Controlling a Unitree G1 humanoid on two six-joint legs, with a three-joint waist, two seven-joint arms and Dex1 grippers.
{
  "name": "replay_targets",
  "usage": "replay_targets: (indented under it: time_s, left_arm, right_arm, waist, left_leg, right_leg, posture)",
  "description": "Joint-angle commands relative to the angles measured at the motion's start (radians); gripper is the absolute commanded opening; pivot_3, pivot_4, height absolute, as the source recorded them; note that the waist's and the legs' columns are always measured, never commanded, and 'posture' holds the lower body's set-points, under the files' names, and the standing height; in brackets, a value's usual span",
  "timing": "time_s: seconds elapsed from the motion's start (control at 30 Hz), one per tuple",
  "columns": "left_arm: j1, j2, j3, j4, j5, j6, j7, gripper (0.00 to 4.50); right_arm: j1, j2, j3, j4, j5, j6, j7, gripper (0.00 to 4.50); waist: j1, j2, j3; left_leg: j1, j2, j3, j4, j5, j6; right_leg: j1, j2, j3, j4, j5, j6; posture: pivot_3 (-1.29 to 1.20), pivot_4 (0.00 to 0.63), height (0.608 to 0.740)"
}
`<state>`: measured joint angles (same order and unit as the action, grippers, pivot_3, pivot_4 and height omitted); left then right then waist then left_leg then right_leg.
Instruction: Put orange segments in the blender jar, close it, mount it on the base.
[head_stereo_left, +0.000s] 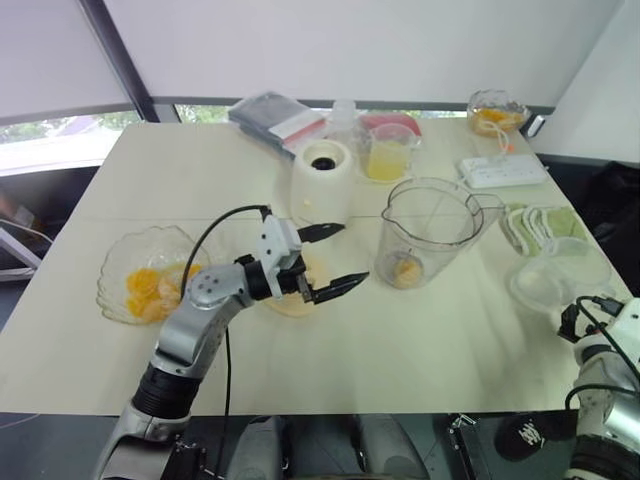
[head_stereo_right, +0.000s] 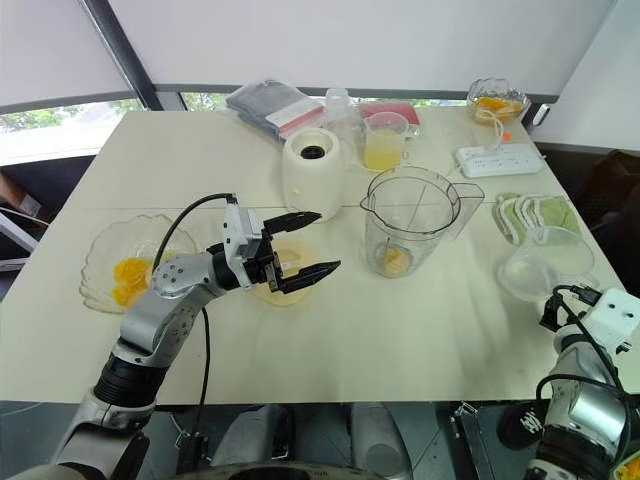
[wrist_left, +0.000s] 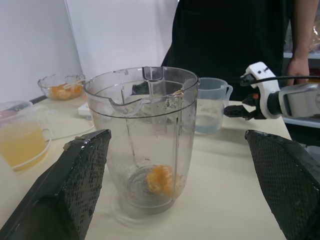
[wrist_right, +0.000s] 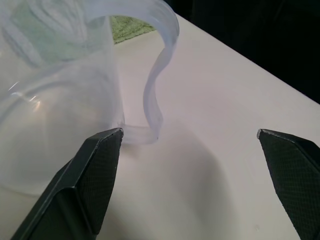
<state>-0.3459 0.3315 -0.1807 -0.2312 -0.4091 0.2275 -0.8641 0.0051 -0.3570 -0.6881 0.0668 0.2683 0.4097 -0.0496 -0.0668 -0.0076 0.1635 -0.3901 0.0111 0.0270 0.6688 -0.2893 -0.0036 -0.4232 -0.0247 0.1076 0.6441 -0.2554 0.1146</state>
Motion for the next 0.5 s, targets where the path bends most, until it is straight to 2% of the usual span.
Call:
replay_targets:
  time_s: [0.03, 0.3, 0.5]
  left_arm:
    - [-0.005, -0.008, -0.001, -0.012, 0.0, -0.02, -0.004, 4.5]
    - [-0.007, -0.006, 0.009, 0.001, 0.004, -0.019, -0.011, 4.5]
    - [-0.03, -0.013, 0.014, 0.031, 0.002, -0.015, -0.011, 4.5]
  right_arm:
    - [0.042, 0.016, -0.033, -0.145, 0.033, 0.035, -0.024, 4.48]
    - [0.305, 0.093, 0.042, -0.697, 0.141, 0.208, 0.022, 4.48]
    - [0.314, 0.104, 0.073, -0.906, 0.216, 0.316, 0.0, 4.48]
  waist:
    - [-0.001, 0.0, 0.0]
    - [-0.003, 0.0, 0.0]
    - [0.0, -0.002, 0.0]
  left_leg:
    - [0.0, 0.0, 0.0, 0.0, 0.0, 0.0]
    - [0.0, 0.002, -0.001, -0.001, 0.0, 0.0]
    - [0.0, 0.002, 0.0, -0.001, 0.0, 0.0]
  right_leg:
    - [0.0, 0.0, 0.0, 0.0, 0.0, 0.0]
    - [0.0, 0.0, -0.001, -0.001, -0.002, -0.001]
    - [0.0, 0.0, 0.0, -0.001, -0.002, -0.003]
  posture:
    - [0.0, 0.15, 0.74]
    - [0.0, 0.15, 0.74]
    - [0.0, 0.15, 0.74]
